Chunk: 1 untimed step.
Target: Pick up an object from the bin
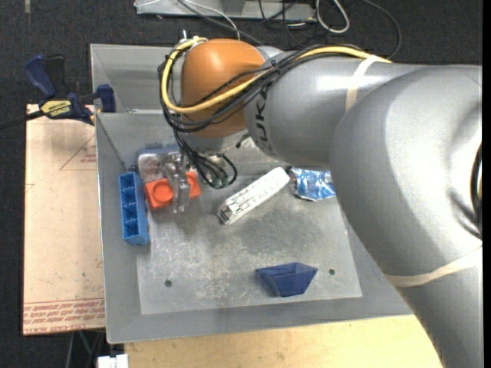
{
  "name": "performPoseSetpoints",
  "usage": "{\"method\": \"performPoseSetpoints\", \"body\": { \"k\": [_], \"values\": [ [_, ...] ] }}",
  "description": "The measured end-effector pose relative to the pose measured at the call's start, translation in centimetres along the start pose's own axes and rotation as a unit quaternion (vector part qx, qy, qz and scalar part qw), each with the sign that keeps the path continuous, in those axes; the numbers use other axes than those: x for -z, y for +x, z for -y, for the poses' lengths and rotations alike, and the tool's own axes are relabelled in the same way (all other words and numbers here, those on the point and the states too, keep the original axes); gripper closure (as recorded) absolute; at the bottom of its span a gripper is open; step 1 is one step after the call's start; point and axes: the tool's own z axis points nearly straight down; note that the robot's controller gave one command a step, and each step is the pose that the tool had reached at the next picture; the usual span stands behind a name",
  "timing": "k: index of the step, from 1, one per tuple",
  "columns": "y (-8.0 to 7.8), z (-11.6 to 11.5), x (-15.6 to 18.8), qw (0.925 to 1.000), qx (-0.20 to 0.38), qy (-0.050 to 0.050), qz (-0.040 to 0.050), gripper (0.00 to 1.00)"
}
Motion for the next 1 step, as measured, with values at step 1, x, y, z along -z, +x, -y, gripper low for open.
{"method": "performPoseSetpoints", "body": {
  "k": [1],
  "values": [
    [-0.11, -0.04, 2.41, 1.0000, 0.000, 0.000, 0.0007, 1.00]
  ]
}}
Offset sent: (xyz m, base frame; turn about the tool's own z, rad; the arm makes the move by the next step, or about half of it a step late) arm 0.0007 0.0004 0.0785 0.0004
